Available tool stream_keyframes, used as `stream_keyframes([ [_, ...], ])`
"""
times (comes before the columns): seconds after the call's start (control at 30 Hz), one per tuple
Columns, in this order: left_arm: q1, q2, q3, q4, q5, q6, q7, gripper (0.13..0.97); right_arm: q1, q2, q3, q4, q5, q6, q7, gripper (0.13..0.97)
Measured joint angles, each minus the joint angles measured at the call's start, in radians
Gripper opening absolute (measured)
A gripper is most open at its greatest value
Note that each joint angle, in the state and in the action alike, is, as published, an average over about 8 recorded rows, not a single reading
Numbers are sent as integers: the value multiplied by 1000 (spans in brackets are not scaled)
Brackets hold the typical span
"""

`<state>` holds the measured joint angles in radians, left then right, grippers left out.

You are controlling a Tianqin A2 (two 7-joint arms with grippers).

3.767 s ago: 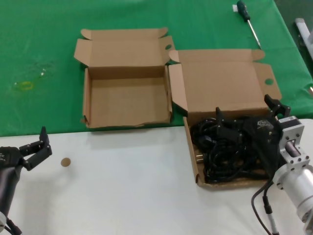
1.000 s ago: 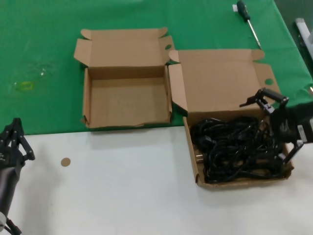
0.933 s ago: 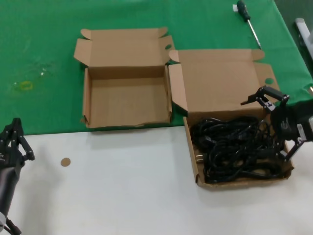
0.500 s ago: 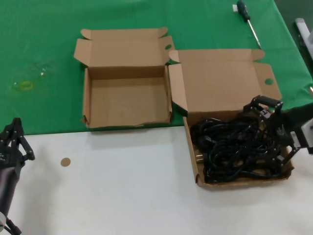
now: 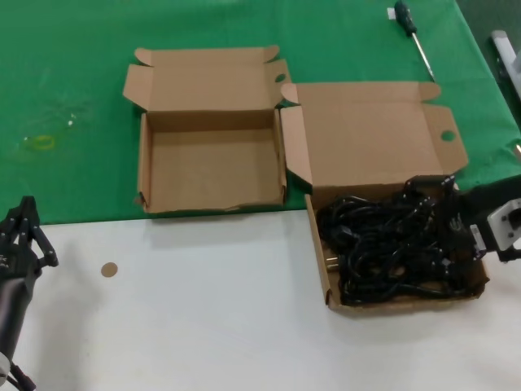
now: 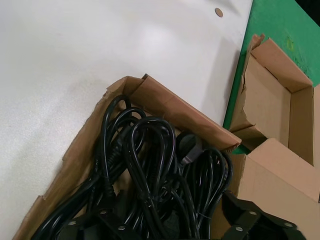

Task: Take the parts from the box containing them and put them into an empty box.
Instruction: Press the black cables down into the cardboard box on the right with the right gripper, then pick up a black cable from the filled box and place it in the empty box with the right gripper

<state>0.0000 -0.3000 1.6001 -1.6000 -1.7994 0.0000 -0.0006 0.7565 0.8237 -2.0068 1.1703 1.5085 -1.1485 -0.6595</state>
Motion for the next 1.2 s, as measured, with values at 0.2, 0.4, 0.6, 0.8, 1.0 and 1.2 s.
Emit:
stream_keyframes([
  [0.2,0,0,0,0,0,0,0,152,5,-10,-4,-19,-4,6,-10,669],
  [0.4,0,0,0,0,0,0,0,152,5,-11,-7,-29,-8,9,-12,557],
  [0.6,0,0,0,0,0,0,0,152,1,-8,-8,-32,-12,13,-10,424],
  [0.8,0,0,0,0,0,0,0,152,-9,1,-4,-17,-10,16,1,297],
  [1.0,0,0,0,0,0,0,0,152,-23,14,5,5,-3,20,16,244],
  [1.2,0,0,0,0,0,0,0,152,-31,35,21,34,9,18,45,211],
])
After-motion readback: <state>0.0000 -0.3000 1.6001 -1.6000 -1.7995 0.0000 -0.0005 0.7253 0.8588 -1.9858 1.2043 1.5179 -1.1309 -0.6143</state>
